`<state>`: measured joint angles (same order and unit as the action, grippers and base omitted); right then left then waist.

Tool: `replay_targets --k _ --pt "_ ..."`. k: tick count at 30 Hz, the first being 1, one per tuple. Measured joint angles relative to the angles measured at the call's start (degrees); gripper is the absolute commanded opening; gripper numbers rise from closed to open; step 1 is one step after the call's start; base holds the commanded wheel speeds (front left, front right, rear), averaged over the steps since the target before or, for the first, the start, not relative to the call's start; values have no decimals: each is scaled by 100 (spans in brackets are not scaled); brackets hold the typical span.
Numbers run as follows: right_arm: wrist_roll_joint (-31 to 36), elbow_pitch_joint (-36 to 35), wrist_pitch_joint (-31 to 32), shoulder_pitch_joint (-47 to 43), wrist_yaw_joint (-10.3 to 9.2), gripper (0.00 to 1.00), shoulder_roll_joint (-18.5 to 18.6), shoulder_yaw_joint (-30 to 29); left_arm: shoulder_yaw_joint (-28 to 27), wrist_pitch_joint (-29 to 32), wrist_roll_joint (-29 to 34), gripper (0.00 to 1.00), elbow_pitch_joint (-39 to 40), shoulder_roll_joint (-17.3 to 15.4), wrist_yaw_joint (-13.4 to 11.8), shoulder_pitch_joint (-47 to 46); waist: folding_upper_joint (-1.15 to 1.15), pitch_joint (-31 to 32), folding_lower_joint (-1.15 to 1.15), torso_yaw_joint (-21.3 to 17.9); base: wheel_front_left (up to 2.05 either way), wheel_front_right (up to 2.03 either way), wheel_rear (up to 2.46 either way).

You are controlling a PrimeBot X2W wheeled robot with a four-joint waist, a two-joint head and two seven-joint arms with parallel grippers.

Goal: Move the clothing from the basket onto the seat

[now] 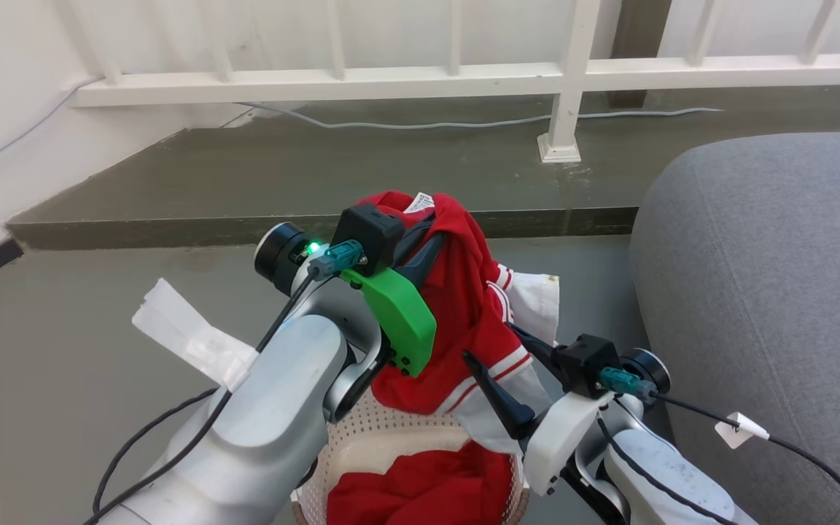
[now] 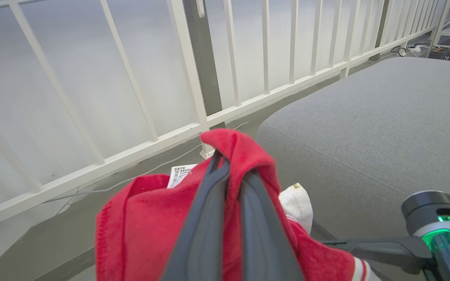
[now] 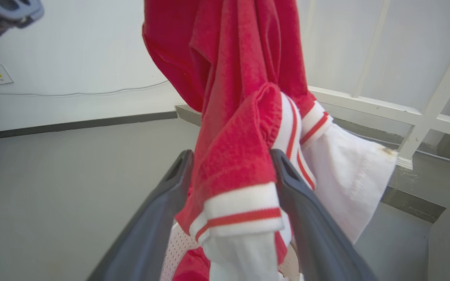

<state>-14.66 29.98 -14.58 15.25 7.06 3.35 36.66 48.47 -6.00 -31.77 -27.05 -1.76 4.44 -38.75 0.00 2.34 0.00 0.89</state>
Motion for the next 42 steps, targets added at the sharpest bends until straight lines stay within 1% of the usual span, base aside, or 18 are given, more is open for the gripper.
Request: replay_targets --k 2,8,13,14,16,17,18,19,20,21,29,32,38,39,40,41,42 --pt "0 138 0 82 0 100 2 14 32 19 -31 0 31 0 -4 -1 0 -1 0 50 0 0 0" --pt "-18 409 0 411 0 100 9 156 52 54 -35 0 108 -10 -122 -2 0 4 0 111 0 0 0" --pt "-221 594 0 605 1 100 11 292 92 76 -118 0 167 -11 -197 -3 0 -4 0 120 0 0 0" --pt "-255 638 0 637 1 91 12 322 101 77 -168 0 167 -11 -202 -3 0 -7 0 121 0 0 0" --pt "-312 702 0 704 1 71 13 398 116 100 -190 0 170 -11 -224 -3 0 -15 0 122 0 0 0" --pt "-335 735 0 728 1 58 13 442 123 101 -190 0 171 -11 -245 -3 0 -19 0 122 0 0 0" --pt "-366 768 0 754 0 45 13 481 126 101 -192 0 174 -12 -246 -3 0 -24 0 122 0 0 0" --pt "-374 789 0 783 1 30 13 512 131 101 -200 0 176 -12 -247 -3 0 -29 0 122 0 0 0" --pt "-400 801 0 804 0 9 14 537 134 102 -201 0 178 -12 -254 -3 0 -34 0 121 0 0 0" --pt "-420 814 0 826 1 0 14 581 136 102 -202 0 181 -12 -274 -3 0 -39 0 120 0 0 0" --pt "-558 847 0 1011 1 0 15 646 94 119 -235 0 169 -12 -352 -2 0 -68 0 66 0 0 0" --pt "-589 853 0 1042 0 0 16 567 -4 114 -286 0 136 -14 -415 4 0 -72 0 29 0 0 0" --pt "-606 899 0 1132 -13 0 15 327 -201 29 -337 0 -12 -158 -556 107 0 -61 0 -102 0 0 0" --pt "-605 898 0 1155 -18 0 16 266 -220 -16 -343 18 -23 -174 -567 148 0 -59 0 -126 0 0 0" --pt "-605 898 0 1173 -19 0 18 223 -244 -19 -365 31 -31 -203 -575 187 0 -56 0 -153 0 0 0" --pt "-605 895 0 1186 -51 0 22 174 -256 -27 -386 46 -37 -218 -575 221 0 -53 0 -179 0 0 0" --pt "-605 889 0 1193 -60 0 27 124 -285 -80 -400 46 -44 -223 -578 259 0 -50 0 -205 0 0 0"
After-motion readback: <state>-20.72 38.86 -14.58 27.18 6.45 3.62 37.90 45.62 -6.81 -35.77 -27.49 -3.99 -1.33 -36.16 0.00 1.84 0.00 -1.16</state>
